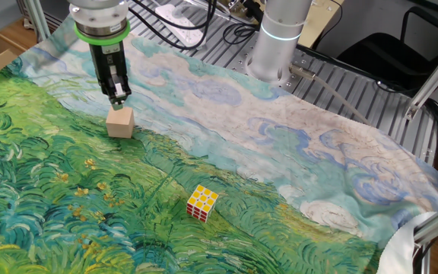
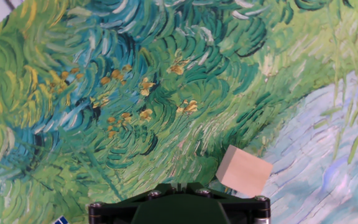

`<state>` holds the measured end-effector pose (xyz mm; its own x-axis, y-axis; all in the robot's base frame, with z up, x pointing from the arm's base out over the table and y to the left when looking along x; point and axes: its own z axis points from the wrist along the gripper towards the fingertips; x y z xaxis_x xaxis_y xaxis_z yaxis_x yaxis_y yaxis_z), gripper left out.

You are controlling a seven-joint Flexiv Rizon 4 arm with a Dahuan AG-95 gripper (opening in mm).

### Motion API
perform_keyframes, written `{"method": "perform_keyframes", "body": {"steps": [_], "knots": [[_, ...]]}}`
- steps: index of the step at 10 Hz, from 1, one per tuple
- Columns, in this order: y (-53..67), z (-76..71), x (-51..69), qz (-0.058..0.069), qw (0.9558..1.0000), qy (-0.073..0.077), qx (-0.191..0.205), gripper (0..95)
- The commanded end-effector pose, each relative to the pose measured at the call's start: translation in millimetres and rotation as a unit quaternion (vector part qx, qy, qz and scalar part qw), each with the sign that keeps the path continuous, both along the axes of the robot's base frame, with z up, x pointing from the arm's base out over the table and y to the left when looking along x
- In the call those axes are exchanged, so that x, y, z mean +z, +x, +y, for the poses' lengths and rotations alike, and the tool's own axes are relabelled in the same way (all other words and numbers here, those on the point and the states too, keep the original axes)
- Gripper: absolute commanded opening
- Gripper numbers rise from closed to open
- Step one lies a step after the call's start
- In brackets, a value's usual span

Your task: Pick up the small block on the left and move it to the right

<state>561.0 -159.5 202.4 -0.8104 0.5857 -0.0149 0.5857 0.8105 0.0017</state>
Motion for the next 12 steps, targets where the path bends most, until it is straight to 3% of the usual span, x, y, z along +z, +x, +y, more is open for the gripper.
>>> {"method": "perform_keyframes", "body": {"steps": [1, 2, 12], "knots": [[-0.5, 0.0, -0.2, -0.001, 1.0, -0.002, -0.006, 0.0], [-0.5, 0.0, -0.2, -0.001, 1.0, 0.003, -0.006, 0.0], [-0.5, 0.0, -0.2, 0.0, 0.9998, -0.002, -0.019, 0.0]]}}
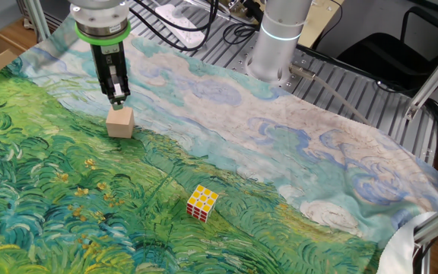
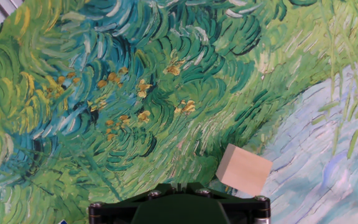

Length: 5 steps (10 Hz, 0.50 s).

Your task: Pick up the small block on the left and move it to the right

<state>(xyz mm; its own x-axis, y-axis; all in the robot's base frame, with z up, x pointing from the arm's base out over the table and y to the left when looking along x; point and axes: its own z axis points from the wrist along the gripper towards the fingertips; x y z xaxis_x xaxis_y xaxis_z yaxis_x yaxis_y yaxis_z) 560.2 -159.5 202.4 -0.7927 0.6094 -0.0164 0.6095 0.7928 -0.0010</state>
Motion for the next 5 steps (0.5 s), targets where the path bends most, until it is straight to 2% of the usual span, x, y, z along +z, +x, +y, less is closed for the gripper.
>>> {"method": "perform_keyframes", "body": {"steps": [1, 4, 5], "knots": [[0.2, -0.2, 0.0, 0.0, 1.0, 0.0, -0.001, 0.0], [0.3, -6.4, -0.1, 0.001, 1.0, -0.001, 0.005, 0.0], [-0.3, -16.3, 0.3, 0.002, 0.9999, 0.002, 0.012, 0.0]]}}
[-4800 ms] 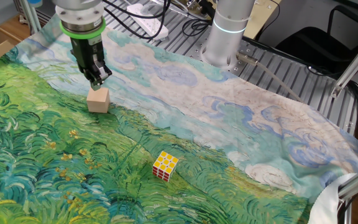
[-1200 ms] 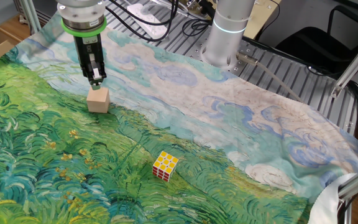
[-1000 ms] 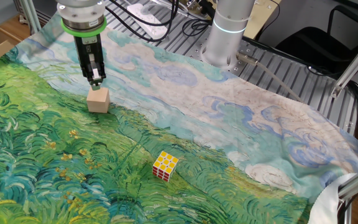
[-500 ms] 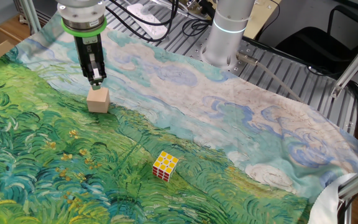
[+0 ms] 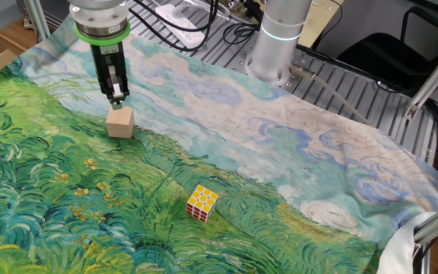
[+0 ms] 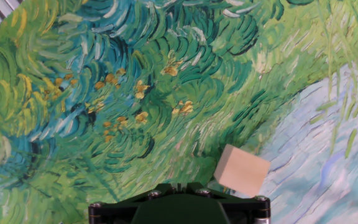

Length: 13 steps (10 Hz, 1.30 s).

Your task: Pick up the small block on the left and move it to the right

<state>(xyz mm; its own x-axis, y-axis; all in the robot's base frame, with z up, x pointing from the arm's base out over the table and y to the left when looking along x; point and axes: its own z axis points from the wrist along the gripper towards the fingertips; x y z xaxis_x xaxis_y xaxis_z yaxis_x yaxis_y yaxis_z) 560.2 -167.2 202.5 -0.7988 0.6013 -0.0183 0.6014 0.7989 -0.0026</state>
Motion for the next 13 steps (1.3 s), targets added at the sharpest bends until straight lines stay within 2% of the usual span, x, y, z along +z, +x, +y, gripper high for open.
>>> {"method": "perform_keyframes", "body": {"steps": [1, 7, 10, 13], "knots": [[-0.5, -15.4, -0.6, 0.002, 1.0, 0.004, 0.008, 0.0], [-1.2, -33.5, -6.4, 0.001, 1.0, 0.004, 0.008, 0.0], [-7.0, -57.0, -7.7, 0.002, 0.9995, 0.007, 0.03, 0.0], [-11.9, -67.7, -15.1, 0.002, 0.9993, 0.007, 0.038, 0.0]]}}
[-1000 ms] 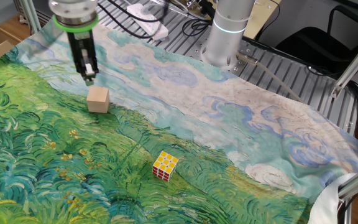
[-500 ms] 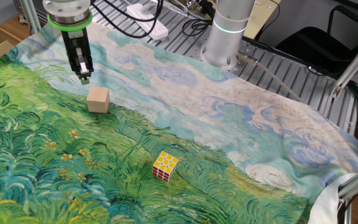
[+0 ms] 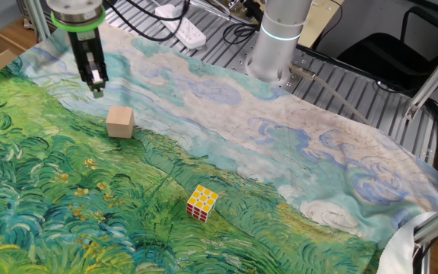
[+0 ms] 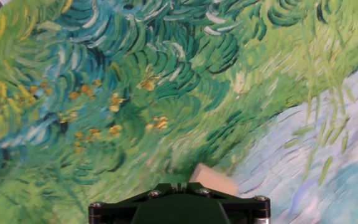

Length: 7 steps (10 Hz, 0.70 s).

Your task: Pick up the small block on the left and move it to the right

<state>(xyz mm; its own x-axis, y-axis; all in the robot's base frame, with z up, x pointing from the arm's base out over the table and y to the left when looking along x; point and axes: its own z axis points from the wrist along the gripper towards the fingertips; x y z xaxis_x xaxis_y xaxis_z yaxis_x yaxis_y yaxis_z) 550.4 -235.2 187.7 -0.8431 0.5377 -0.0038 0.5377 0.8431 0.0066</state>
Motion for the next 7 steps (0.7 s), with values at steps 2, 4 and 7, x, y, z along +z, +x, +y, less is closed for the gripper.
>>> {"method": "perform_keyframes", "body": {"steps": [2, 4, 7], "knots": [[-13.6, -0.1, -4.3, -0.003, 1.0, -0.003, -0.003, 0.0], [-24.4, 3.5, -4.0, -0.003, 1.0, -0.003, -0.004, 0.0], [-39.5, 3.5, -7.2, -0.003, 1.0, -0.003, -0.001, 0.0]]}}
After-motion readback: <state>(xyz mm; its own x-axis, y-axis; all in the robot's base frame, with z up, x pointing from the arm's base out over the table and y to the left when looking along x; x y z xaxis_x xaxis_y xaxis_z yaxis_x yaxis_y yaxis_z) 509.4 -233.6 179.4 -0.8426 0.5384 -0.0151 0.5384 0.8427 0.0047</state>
